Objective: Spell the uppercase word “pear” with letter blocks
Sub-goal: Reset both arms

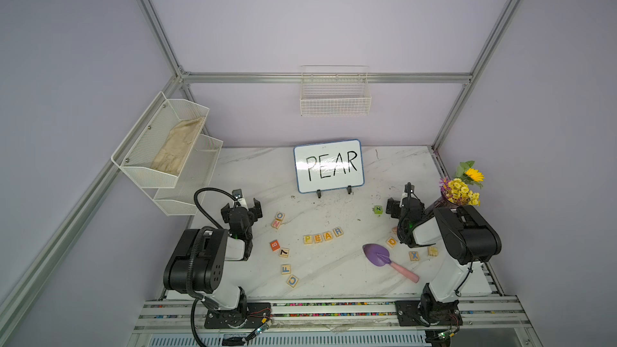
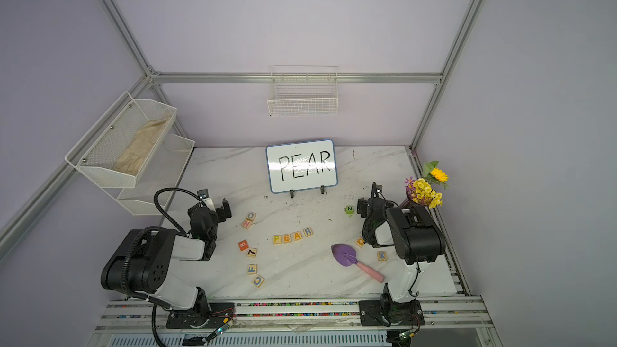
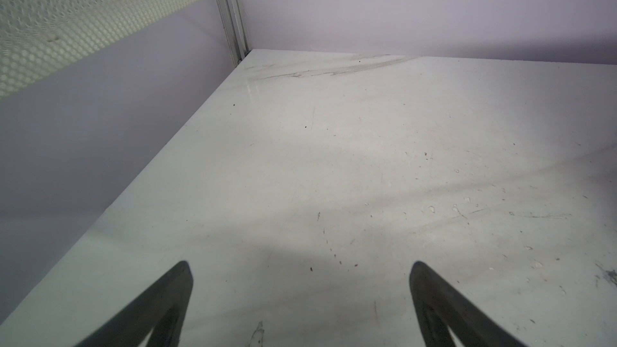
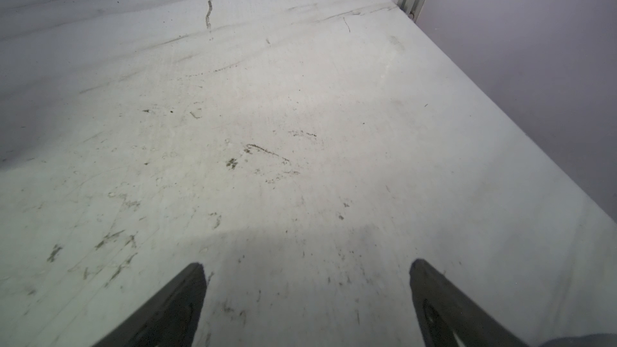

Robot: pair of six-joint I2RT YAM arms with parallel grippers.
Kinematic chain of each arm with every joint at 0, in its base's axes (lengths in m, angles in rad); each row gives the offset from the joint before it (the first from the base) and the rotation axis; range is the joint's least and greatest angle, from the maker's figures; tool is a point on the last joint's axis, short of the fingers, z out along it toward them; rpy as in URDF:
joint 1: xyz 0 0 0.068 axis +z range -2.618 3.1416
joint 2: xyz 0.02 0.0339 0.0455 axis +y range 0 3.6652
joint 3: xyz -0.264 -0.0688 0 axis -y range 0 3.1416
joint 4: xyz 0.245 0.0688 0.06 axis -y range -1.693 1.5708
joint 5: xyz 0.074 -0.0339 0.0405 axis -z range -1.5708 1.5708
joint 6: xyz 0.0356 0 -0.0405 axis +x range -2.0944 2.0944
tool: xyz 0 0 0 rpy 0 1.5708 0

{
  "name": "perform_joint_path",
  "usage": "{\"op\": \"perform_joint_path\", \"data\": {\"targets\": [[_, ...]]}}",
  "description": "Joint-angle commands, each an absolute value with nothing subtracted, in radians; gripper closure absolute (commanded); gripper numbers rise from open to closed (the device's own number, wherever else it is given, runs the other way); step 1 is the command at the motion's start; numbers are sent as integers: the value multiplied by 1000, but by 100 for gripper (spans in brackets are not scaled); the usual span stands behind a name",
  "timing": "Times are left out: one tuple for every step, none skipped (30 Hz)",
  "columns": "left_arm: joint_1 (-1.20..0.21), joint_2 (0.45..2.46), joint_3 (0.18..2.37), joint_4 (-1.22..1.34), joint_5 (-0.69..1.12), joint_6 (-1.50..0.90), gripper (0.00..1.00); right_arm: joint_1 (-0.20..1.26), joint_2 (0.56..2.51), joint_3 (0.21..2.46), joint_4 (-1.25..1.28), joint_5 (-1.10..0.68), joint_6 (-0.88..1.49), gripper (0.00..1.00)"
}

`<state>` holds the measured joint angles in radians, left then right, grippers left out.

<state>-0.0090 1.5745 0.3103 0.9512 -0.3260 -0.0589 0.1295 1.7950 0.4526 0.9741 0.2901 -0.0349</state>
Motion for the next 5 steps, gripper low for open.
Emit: {"op": "perform_joint_path", "data": {"targets": [[-12,1582,368,984,-328,-44,0,128,1787,456,968,285,-35,3],[-12,1580,368,982,-328,-45,0,128,1787,456,968,286,-36,3],[-12,1580,368,983,-328,-45,0,128,1787,456,968,286,-37,3],[-12,1578,366,981,-328,-47,0,127,1786,456,968,285,-36,3],[-12,1577,366,980,-328,-46,0,127,1787,456,968,286,-36,3]]}}
